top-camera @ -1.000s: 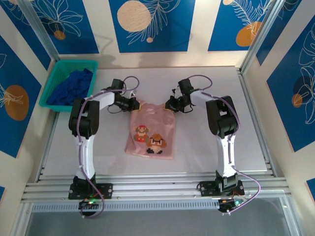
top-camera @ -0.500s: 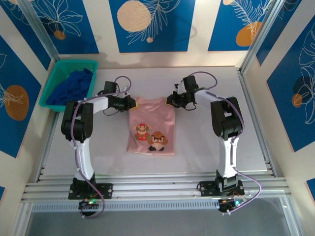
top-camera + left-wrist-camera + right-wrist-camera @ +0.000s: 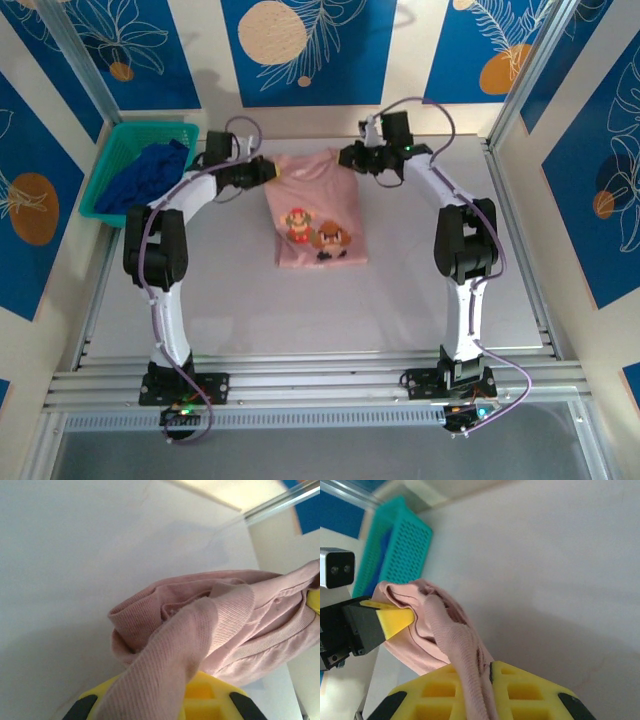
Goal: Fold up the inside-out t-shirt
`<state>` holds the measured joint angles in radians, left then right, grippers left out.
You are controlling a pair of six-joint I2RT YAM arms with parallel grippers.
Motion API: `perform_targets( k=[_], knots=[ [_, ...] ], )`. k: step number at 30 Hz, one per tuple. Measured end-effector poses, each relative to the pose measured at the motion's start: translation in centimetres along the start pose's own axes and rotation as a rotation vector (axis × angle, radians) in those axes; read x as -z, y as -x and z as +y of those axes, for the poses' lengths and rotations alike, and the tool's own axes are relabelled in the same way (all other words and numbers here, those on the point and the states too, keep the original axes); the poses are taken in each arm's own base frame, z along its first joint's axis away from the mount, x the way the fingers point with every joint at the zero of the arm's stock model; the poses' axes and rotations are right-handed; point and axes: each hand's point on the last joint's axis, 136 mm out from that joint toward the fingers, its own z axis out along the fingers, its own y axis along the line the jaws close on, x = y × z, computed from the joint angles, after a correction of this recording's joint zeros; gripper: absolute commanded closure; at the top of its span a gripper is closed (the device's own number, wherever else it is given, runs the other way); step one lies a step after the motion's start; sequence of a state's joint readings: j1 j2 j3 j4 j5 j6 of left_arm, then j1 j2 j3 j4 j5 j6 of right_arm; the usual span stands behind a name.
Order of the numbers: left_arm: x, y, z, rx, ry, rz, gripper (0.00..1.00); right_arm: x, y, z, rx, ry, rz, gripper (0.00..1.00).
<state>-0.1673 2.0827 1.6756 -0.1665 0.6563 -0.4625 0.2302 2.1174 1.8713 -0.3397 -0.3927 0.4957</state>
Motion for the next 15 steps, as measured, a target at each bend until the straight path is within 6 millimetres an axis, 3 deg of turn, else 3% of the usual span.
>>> perform_targets(
  k=[5, 8, 10, 12, 15],
  knots=[
    [2.8, 6.5, -5.4, -0.115, -0.049, -0.131, 1.0, 3.7, 6.5, 4.7, 0.162, 0.051, -0.151, 1.0],
    [4.6, 7.9, -7.8, -0.163, -0.07, -0.174, 1.0, 4.9, 8.1, 6.6, 0.243, 0.072, -0.196, 1.0],
    [5.4, 7.8, -8.5, -0.183, -0.072, -0.181, 1.0, 5.0, 7.8, 6.7, 0.264, 0.074, -0.191, 1.0],
    [5.9, 6.5, -8.3, -0.179, -0.066, -0.166, 1.0, 4.3, 6.2, 6.0, 0.262, 0.068, -0.156, 1.0],
    [5.8, 2.3, -7.0, -0.141, -0.047, -0.102, 1.0, 3.1, 1.8, 3.9, 0.216, 0.046, -0.067, 1.0]
  ],
)
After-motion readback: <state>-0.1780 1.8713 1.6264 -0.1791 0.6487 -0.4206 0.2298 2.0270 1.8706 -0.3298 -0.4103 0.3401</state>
